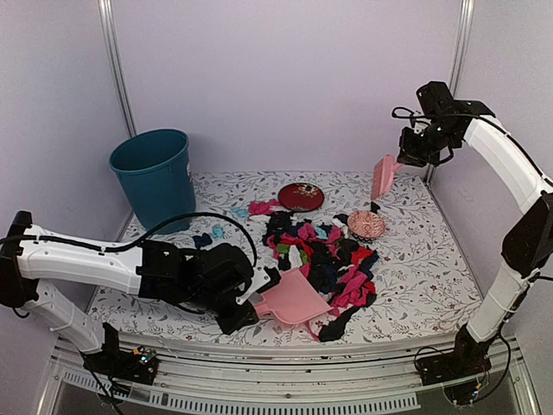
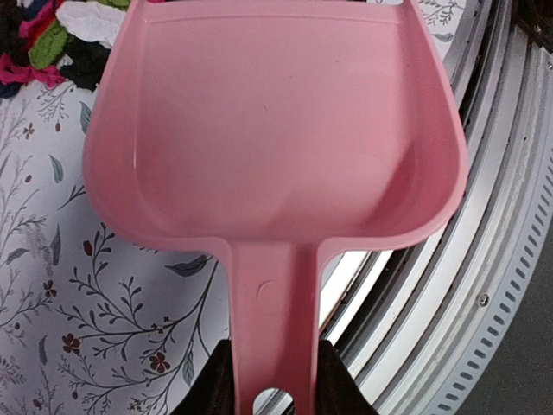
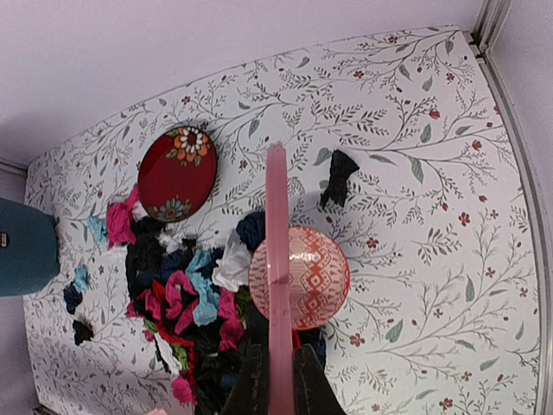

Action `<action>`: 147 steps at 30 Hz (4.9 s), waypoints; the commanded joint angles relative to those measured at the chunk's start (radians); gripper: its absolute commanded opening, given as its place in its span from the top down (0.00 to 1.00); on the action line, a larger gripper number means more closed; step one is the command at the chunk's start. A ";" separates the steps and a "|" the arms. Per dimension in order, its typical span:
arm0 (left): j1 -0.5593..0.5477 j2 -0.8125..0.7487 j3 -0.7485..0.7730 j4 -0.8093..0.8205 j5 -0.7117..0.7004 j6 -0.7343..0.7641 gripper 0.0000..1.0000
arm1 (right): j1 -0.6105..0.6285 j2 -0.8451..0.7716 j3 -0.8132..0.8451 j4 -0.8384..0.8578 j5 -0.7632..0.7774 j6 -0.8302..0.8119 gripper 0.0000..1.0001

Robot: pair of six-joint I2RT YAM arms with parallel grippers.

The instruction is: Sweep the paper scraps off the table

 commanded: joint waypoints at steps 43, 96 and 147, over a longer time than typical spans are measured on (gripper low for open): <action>-0.011 0.034 -0.001 -0.008 0.017 0.046 0.76 | -0.254 -0.529 -0.730 0.164 -0.149 0.075 0.99; 0.010 0.547 0.483 -0.250 0.039 0.019 0.79 | 0.430 -0.072 -0.533 -0.028 -0.112 -0.066 0.98; 0.052 0.201 0.287 -0.128 -0.326 -0.174 0.82 | 0.441 -0.090 -0.048 -0.163 -0.320 -0.058 0.98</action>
